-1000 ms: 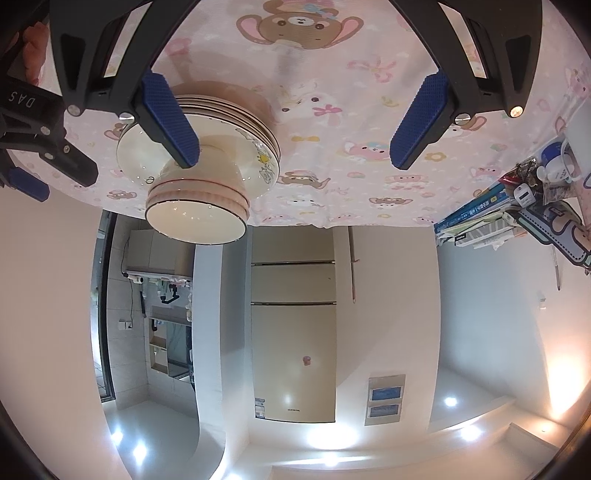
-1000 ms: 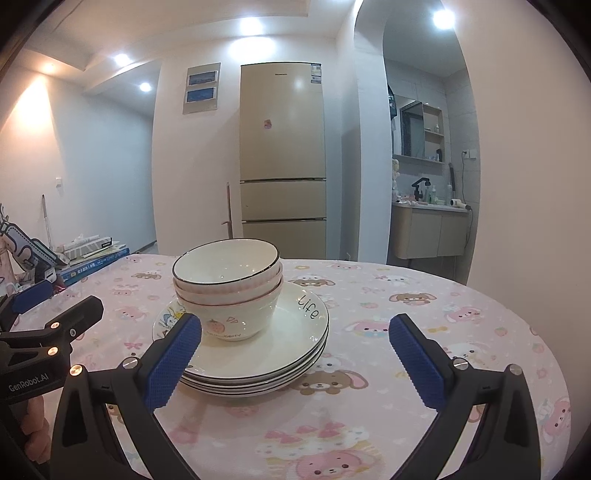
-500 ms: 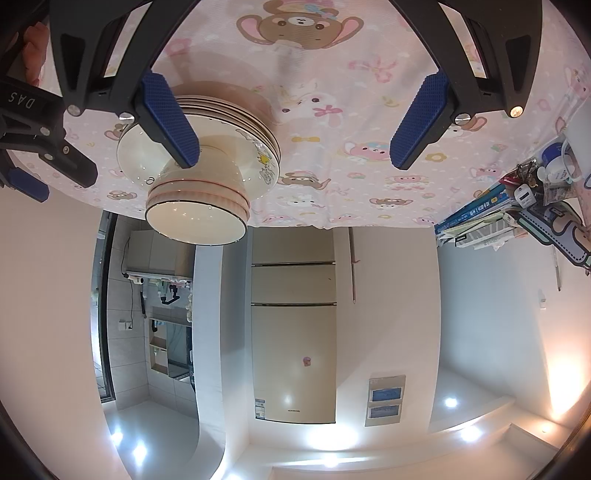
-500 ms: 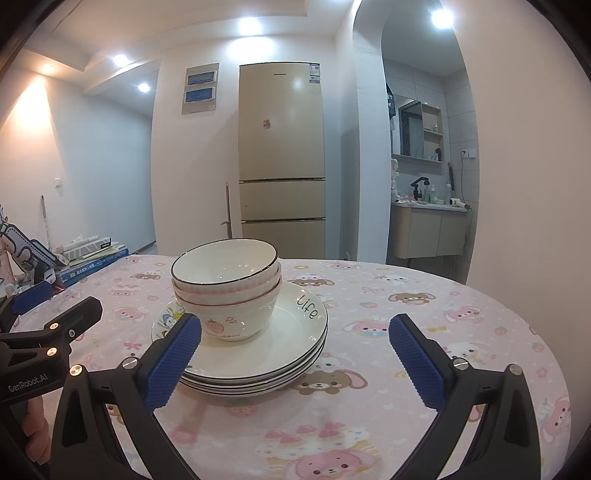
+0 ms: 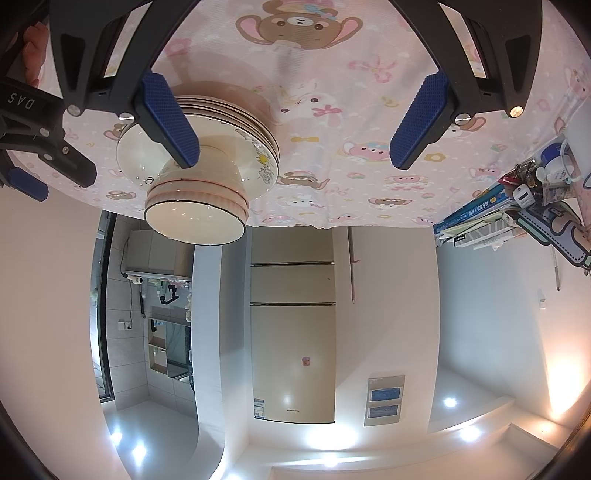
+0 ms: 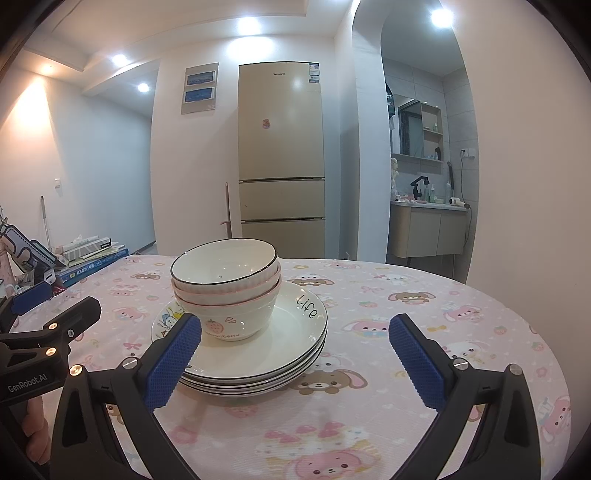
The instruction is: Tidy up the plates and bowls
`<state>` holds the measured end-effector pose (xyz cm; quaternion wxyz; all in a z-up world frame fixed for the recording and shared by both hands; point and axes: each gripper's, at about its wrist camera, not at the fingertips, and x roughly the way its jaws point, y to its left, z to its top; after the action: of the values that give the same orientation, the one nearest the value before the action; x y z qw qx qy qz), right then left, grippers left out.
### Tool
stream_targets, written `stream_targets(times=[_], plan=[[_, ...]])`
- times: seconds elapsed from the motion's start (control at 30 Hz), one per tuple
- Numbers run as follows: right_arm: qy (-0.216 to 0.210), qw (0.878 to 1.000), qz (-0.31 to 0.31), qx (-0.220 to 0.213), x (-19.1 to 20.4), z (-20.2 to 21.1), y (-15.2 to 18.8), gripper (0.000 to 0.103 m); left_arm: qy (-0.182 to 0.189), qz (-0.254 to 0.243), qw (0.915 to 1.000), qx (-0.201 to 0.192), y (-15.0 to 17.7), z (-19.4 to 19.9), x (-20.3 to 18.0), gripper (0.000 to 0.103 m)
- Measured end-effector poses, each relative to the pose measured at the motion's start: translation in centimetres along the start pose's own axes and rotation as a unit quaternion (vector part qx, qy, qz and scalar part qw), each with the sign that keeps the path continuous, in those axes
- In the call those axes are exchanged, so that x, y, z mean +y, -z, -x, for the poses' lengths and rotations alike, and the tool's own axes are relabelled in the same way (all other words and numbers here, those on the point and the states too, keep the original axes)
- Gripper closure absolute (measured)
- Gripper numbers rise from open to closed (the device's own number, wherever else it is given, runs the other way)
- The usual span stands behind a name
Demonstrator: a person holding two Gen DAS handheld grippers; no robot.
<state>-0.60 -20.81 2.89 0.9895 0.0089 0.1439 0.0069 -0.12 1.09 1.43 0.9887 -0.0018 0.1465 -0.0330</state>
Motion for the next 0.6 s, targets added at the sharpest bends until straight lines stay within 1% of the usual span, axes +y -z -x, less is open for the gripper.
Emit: stream_targets(times=[0.6], plan=[[0.000,1.000,-0.001,0.001,0.00,0.01,0.04,0.000,-0.002,0.000,1.0000,0.000,-0.02,-0.01,0.07,0.000]])
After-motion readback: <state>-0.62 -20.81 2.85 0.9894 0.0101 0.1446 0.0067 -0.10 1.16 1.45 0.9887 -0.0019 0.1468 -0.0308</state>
